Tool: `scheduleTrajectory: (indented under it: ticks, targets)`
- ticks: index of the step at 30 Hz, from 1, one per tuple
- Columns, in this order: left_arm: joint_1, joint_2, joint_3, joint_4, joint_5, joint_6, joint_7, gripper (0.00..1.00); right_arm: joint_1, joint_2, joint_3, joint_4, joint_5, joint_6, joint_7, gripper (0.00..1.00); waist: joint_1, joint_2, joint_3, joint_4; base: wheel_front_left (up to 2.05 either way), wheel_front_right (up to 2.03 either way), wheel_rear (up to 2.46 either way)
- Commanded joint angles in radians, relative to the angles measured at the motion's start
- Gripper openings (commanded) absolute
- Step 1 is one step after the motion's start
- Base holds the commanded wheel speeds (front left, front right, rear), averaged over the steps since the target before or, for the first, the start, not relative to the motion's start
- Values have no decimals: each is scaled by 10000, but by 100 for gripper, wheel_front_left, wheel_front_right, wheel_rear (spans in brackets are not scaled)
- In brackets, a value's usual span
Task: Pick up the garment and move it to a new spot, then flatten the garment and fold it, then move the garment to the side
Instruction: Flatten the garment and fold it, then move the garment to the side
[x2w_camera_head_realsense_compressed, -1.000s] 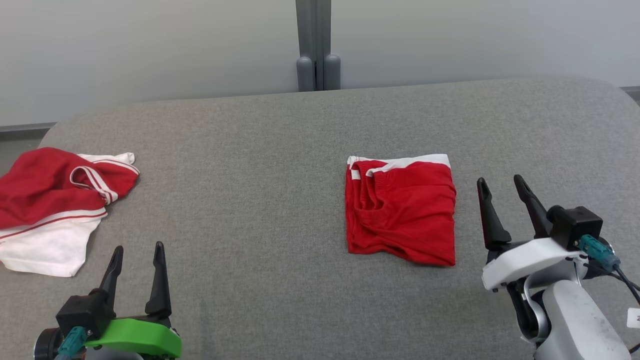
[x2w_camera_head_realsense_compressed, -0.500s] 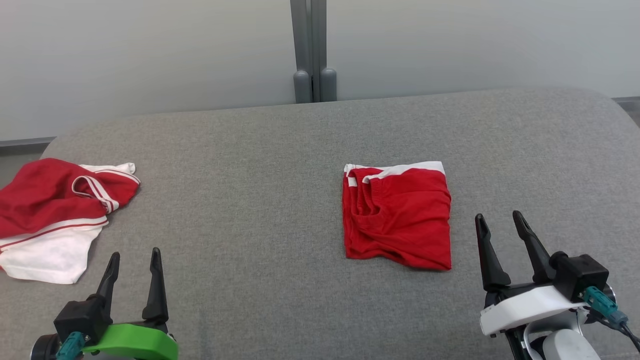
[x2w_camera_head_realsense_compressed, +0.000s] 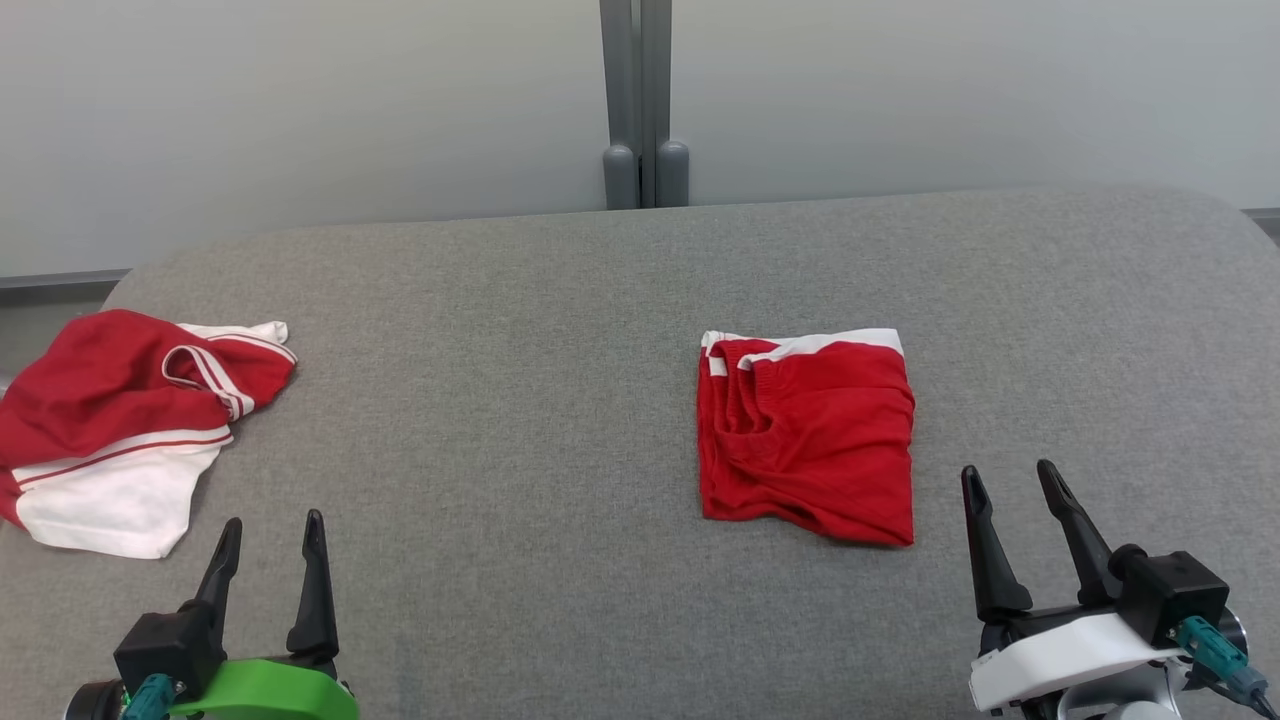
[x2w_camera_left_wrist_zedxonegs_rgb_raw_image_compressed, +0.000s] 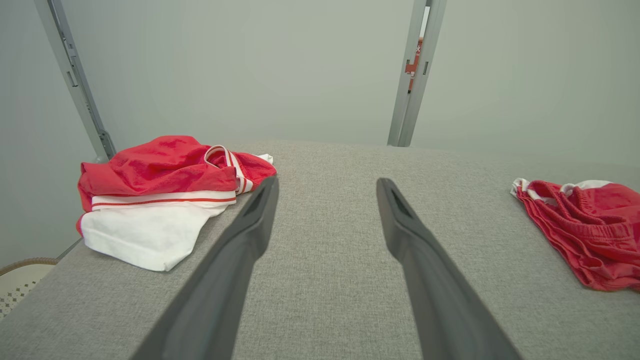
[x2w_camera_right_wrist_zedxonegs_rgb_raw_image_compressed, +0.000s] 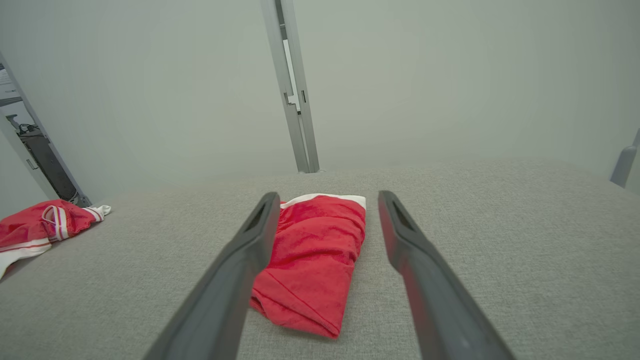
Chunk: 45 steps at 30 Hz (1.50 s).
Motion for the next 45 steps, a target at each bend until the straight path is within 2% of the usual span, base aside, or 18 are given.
scheduleTrajectory:
  ticks: [1, 36, 45]
  targets:
    - [102, 69, -17, -6, 3, 28, 0, 100, 60, 17, -2, -39, -94, -15, -39, 100, 0, 0, -3, 12, 0, 0, 0]
    - [317, 290, -260, -372, -205, 372, 128, 100, -128, 91, -70, 220, -330, -15, -43, 100, 0, 0, -38, 42, 0, 0, 0]
    - [166, 289, -370, -314, -291, 349, 105, 100, -1061, -131, -75, 620, -440, -15, -33, 100, 0, 0, 104, 56, 0, 0, 0]
